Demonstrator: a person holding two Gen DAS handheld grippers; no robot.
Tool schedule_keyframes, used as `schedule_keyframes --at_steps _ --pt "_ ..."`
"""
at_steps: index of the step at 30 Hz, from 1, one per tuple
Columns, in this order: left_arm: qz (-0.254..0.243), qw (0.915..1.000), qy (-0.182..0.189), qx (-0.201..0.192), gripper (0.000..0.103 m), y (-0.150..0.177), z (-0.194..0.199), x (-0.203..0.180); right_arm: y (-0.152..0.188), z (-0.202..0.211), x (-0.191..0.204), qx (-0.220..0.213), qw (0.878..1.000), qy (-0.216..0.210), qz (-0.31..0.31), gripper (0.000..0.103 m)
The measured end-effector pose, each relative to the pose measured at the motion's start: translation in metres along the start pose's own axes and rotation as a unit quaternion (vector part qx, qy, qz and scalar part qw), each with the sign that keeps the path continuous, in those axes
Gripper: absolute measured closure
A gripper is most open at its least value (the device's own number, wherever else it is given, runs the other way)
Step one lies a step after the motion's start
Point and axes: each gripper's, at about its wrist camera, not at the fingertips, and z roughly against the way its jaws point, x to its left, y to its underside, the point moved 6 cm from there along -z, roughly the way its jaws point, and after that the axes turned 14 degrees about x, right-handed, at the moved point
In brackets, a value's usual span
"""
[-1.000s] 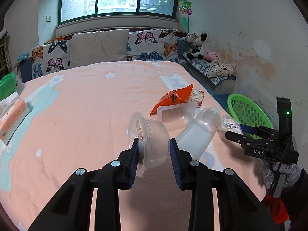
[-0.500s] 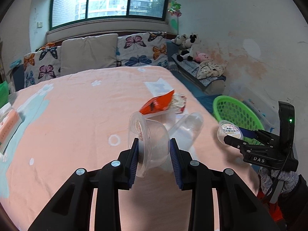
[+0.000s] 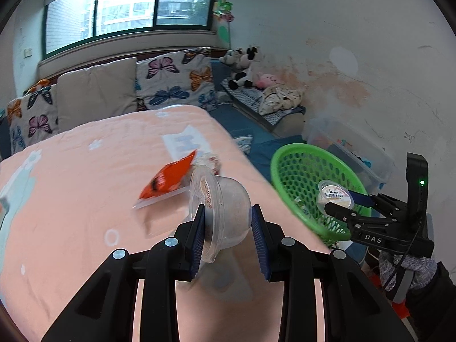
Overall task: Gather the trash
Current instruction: 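Drop the pudding cup into the basket with the right tool while the left tool follows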
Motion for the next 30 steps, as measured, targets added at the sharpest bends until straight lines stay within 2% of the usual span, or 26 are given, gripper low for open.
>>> schedule_keyframes --at_steps 17,21,30 --pt "-0.061 0.9977 0.028 0.015 0.072 -0.039 -0.036 -0.075 0.012 -0.005 -0.063 0.014 0.998 0.022 -0.052 0.034" --pt "-0.071 0.9966 0.036 0.022 0.072 -0.045 -0.047 -0.091 0.015 -0.002 -0.07 0.011 0.998 0.022 -0.06 0.028" --pt "-0.095 0.994 0.038 0.038 0.072 -0.053 -0.069 -0.12 0.022 0.014 -0.082 -0.004 0.997 0.014 -0.074 0.028"
